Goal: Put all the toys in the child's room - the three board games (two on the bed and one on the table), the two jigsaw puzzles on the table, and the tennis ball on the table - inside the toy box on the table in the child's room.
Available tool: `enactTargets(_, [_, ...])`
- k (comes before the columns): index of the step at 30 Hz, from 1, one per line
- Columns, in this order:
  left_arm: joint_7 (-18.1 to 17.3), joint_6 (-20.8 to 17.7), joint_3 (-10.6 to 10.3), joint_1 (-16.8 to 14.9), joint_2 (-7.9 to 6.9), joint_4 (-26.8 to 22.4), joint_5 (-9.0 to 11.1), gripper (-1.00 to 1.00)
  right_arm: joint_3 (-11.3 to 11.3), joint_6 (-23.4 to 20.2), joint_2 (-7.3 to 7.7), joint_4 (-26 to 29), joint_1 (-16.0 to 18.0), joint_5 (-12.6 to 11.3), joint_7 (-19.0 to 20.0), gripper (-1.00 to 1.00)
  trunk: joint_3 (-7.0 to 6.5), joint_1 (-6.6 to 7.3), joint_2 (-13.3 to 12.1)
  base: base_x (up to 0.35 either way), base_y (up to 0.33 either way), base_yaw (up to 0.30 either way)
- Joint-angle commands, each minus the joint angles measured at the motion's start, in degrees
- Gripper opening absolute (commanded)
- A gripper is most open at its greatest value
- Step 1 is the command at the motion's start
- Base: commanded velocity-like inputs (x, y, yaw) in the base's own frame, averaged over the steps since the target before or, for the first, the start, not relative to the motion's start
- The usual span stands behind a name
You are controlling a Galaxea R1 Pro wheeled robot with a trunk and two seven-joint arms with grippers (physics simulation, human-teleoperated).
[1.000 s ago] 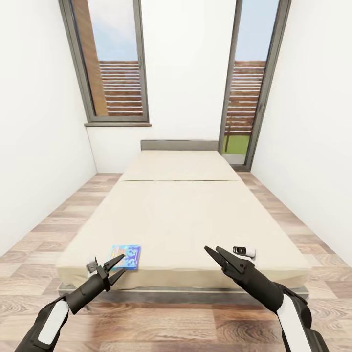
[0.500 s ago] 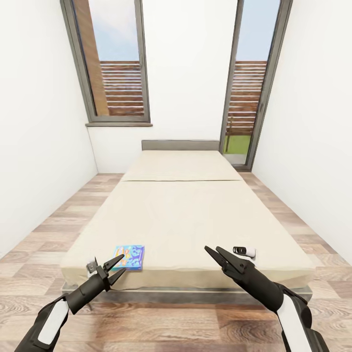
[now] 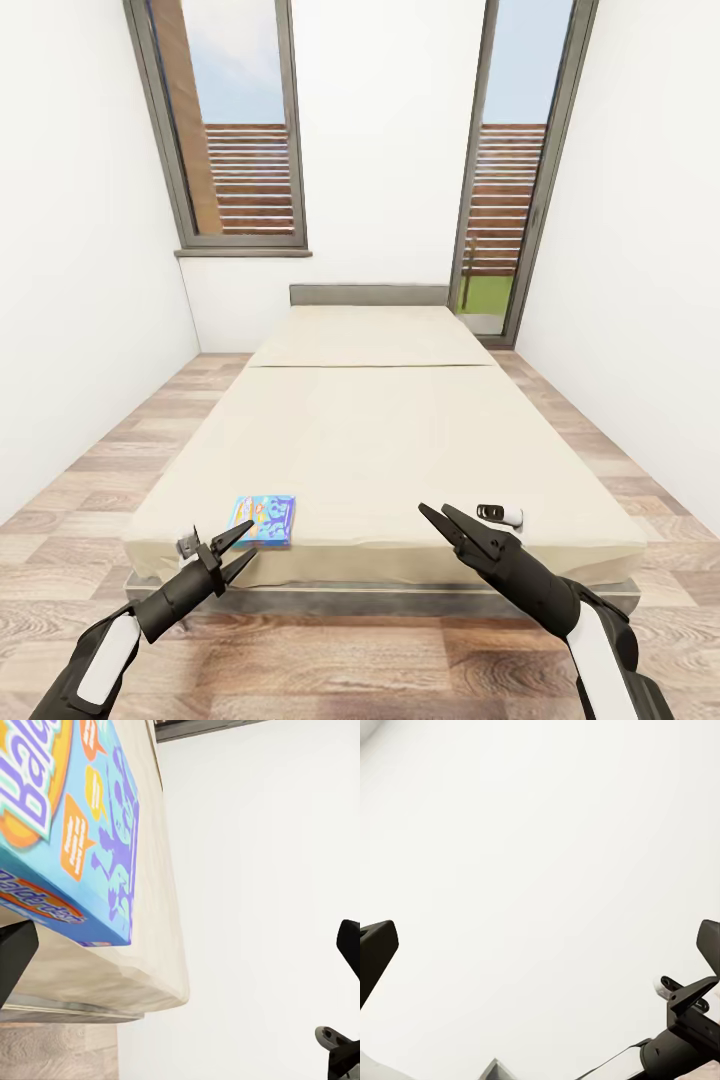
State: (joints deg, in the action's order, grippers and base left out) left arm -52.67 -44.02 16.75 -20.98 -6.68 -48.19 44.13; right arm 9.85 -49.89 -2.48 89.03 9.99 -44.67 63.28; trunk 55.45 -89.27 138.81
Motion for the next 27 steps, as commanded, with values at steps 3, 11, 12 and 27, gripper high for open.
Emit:
enactTargets(3, [-0.1,-0.3,0.0,0.0,0.00,0.0,0.2,1.00,0.1,-0.3,-0.06,0.0,0.0,-0.1,0.1,1.00,0.05,0.01,0.0,0.000,0.000,0.000])
enactTargets(11, [-0.1,-0.3,0.0,0.0,0.00,0.0,0.2,1.00,0.1,-0.3,0.00,0.0,0.0,-0.1,0.1,1.00,1.31,-1.53,2.8,0.000,0.000,0.000])
enactTargets(12, [-0.1,-0.3,0.0,0.0,0.00,0.0,0.2,1.00,0.1,-0.3,0.00,0.0,0.0,-0.1,0.1,1.00,1.49,-1.74,3.2,0.000,0.000,0.000])
enactTargets(27, [-0.1,-0.3,0.2,0.0,0.00,1.3,0.2,1.00,0.1,-0.3,0.02,0.0,0.0,-0.1,0.1,1.00,3.14,-2.53,4.5,0.000,0.000,0.000])
